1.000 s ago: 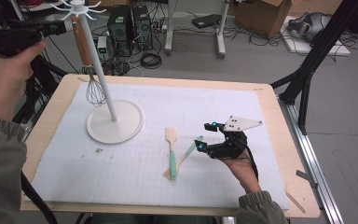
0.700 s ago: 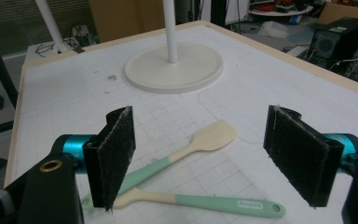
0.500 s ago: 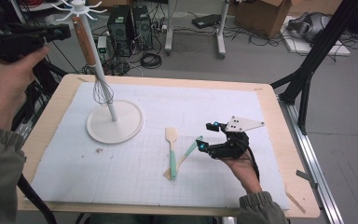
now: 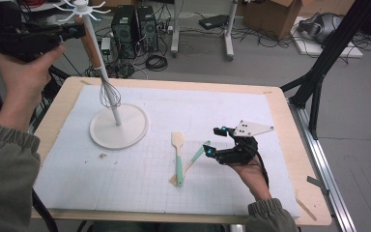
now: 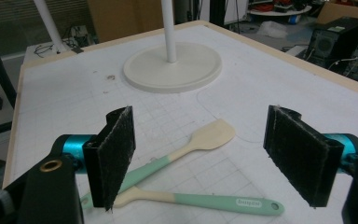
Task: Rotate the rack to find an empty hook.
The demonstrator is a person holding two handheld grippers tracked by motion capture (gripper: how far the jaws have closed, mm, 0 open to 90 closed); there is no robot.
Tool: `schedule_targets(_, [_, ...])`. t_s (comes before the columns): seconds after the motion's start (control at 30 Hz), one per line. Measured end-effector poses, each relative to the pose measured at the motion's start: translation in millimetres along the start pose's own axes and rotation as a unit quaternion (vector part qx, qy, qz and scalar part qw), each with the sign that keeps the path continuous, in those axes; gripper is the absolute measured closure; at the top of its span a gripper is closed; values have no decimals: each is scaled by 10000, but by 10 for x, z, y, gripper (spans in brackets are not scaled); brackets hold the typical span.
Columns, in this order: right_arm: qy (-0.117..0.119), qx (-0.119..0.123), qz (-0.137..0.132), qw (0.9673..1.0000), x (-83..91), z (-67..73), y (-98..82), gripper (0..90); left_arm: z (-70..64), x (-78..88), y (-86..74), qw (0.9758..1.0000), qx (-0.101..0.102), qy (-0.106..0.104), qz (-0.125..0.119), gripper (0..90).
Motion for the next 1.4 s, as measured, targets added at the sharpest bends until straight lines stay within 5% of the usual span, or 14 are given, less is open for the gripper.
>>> schedule_targets(1.4, [37,88,21,10000,-15,21,2,242,323,129,-28,9981,142,599,83,895])
Point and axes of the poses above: each handheld gripper's, and its own axes: x roughly backward along the jaws, y roughly out of its top, z roughly to its left, the point moved 7 cm from there along -x, roughly forward along the jaws, and after that the axes turned 3 degrees about -x, right-handed, at the moved point
